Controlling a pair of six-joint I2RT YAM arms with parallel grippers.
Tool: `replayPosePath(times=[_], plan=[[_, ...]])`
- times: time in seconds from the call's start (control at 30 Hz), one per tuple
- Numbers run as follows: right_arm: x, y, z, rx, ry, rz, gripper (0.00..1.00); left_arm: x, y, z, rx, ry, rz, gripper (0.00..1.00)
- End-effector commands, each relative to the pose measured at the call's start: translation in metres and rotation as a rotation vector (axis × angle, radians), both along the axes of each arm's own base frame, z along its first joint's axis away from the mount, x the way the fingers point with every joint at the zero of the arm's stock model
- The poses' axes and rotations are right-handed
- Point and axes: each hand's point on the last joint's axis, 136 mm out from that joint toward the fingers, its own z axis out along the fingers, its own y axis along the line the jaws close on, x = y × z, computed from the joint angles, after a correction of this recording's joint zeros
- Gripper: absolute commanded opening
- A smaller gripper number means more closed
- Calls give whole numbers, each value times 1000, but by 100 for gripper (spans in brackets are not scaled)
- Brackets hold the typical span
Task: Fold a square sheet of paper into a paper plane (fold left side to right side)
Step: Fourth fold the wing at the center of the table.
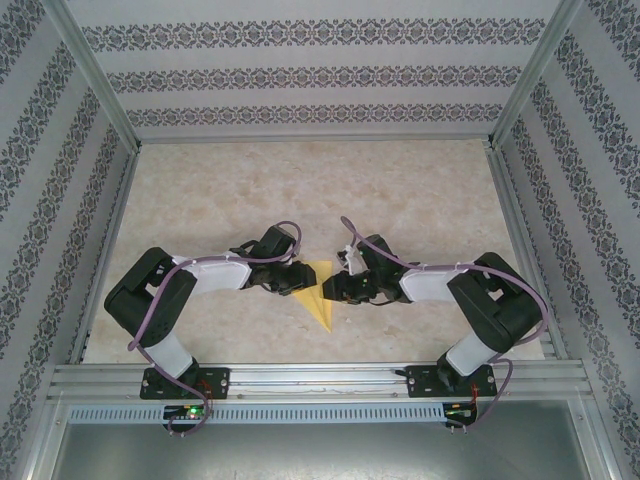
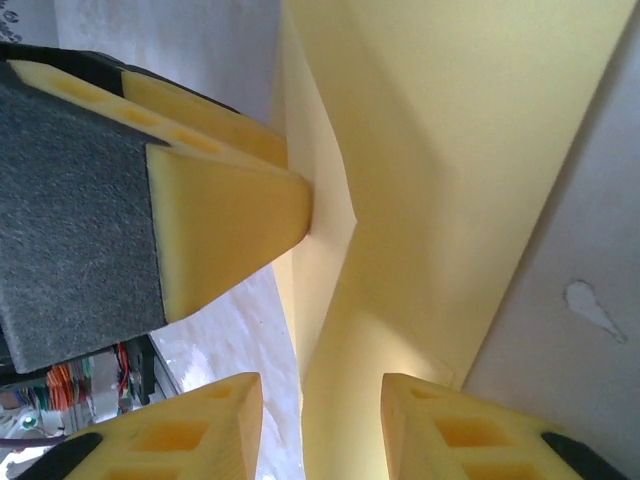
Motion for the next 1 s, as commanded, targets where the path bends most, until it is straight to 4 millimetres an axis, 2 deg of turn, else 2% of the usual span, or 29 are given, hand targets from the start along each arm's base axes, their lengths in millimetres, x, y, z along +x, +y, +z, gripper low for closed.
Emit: replayPosePath(times=[0.0,0.23,0.37,0.47,0.57,0.97], plan=[[5,16,13,59,-27,31,34,-13,8,-16,75,58,1,39],[4,21,7,55,-7,39,28,-13,9,-17,78,58,1,39],[5,19,4,41,-6,27,18,-13,8,-16,79,60,0,39],[3,15,-1,19,3,18,7,-12,8,-16,80,58,-3,39],[2,10,-6,-6,7,7,1,-12,8,-16,80,57,-3,39],[5,-5,-13,-74,-11,-27,0,-13,10,-15,91,56,-3,39]])
